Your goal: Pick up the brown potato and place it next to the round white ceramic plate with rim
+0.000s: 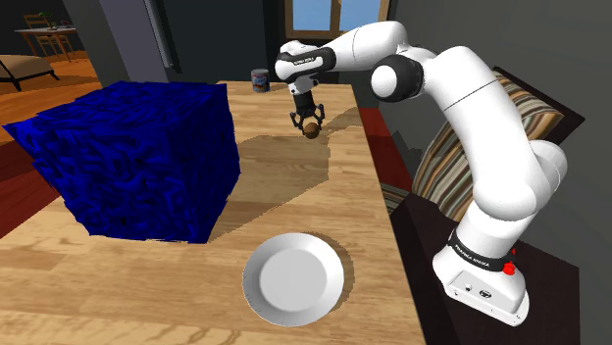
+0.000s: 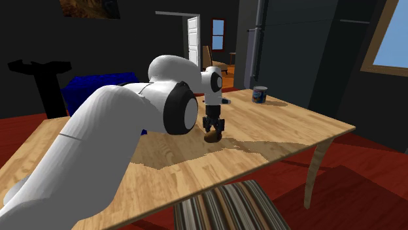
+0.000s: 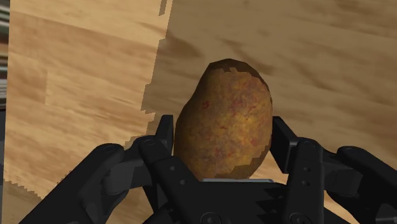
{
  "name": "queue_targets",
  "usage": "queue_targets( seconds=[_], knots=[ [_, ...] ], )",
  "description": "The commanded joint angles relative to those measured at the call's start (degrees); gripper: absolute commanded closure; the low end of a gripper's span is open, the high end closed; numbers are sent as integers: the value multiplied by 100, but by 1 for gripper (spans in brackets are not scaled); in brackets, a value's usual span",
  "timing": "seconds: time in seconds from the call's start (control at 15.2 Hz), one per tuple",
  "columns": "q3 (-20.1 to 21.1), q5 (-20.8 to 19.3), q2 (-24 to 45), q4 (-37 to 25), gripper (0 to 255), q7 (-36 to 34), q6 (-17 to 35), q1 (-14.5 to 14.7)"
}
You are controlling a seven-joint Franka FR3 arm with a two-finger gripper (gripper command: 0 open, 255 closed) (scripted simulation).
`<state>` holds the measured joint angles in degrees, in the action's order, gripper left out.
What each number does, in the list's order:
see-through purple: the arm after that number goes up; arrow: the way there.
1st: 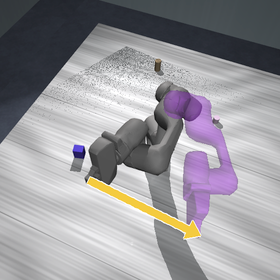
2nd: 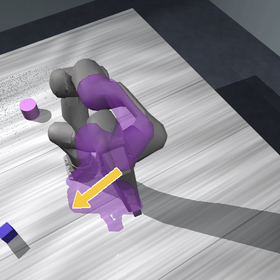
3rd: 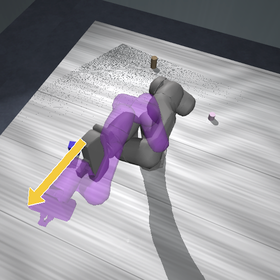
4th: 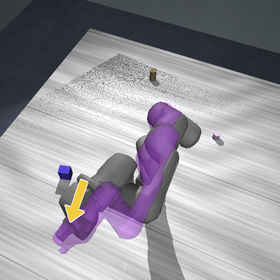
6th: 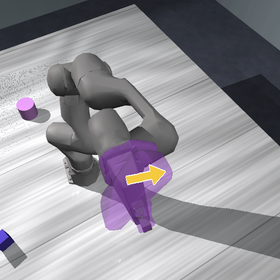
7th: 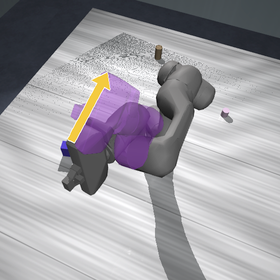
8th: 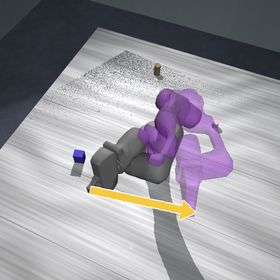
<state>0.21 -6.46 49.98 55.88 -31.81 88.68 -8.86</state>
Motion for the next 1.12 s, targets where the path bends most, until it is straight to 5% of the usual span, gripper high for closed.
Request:
queue_targets(
  seconds=[0.0,0.53,1.06],
  knots=[
    [0,0,1,1,255,0,0,0],
    [0,0,1,2,255,0,1,0],
    [-7,3,-23,-571,255,61,-593,12]
  ],
)
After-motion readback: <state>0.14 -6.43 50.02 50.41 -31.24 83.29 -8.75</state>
